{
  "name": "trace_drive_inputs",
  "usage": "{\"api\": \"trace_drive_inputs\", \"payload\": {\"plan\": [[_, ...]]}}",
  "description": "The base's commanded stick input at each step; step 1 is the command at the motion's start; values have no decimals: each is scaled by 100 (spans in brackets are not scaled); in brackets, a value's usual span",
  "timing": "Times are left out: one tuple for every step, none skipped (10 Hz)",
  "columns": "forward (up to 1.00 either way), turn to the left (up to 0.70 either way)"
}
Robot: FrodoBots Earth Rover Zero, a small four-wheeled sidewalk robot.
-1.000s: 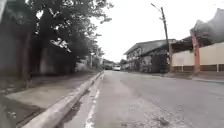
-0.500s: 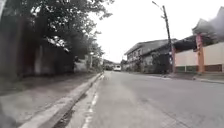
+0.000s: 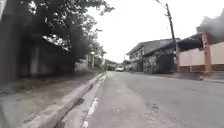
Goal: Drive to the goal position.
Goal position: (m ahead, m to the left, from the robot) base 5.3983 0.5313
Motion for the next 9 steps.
{"api": "trace_drive_inputs", "payload": {"plan": [[70,0],[70,0],[70,0],[70,0],[70,0],[70,0],[70,0],[70,0],[70,0]]}}
